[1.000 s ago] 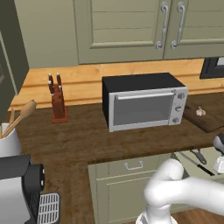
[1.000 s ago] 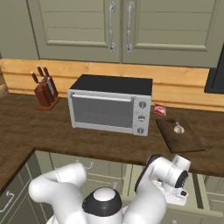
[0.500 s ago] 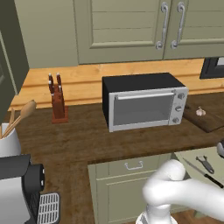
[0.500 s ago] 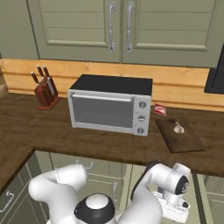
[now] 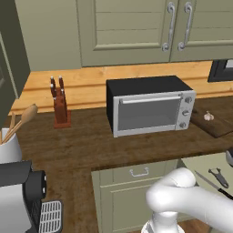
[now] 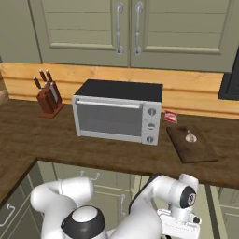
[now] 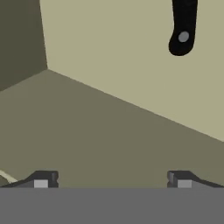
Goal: Place the appropriate cutting tool for cutting the garlic skin on the cutting board.
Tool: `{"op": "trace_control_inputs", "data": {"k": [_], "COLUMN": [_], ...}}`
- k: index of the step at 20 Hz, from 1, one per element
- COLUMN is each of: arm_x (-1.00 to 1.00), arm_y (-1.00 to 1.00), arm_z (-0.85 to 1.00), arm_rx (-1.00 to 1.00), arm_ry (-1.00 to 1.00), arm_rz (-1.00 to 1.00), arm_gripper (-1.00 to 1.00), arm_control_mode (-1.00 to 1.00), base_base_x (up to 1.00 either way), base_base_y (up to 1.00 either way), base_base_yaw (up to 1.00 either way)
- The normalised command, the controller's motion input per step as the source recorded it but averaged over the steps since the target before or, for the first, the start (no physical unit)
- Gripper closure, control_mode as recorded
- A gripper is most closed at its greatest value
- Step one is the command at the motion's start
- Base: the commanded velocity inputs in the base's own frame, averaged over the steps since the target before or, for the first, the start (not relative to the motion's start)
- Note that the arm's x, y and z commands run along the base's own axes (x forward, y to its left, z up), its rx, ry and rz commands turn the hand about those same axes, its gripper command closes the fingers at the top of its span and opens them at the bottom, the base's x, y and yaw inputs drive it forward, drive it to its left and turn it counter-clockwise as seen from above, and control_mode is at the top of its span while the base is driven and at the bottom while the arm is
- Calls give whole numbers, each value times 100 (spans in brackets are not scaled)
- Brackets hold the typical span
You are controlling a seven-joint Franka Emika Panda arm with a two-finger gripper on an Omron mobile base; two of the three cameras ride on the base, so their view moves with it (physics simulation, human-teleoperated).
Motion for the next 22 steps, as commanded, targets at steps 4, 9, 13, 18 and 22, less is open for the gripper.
{"op": "trace_control_inputs", "data": {"k": [4,9,13,18,22], "arm_x": [50,9,15,23,23], "arm_y": [0,0,0,0,3], "arm_z": [3,-21,-22,-19,-33], "arm_rx": [-4,-1,0,0,0], "arm_ry": [-14,-15,-23,-23,-7], "arm_rz": [8,4,2,1,0], "arm_gripper": [-100,-100,-100,-100,-100], "arm_control_mode": [-100,-100,-100,-100,-100], "base_base_x": [0,0,0,0,0], "base_base_y": [0,0,0,0,0], "base_base_yaw": [0,0,0,0,0]}}
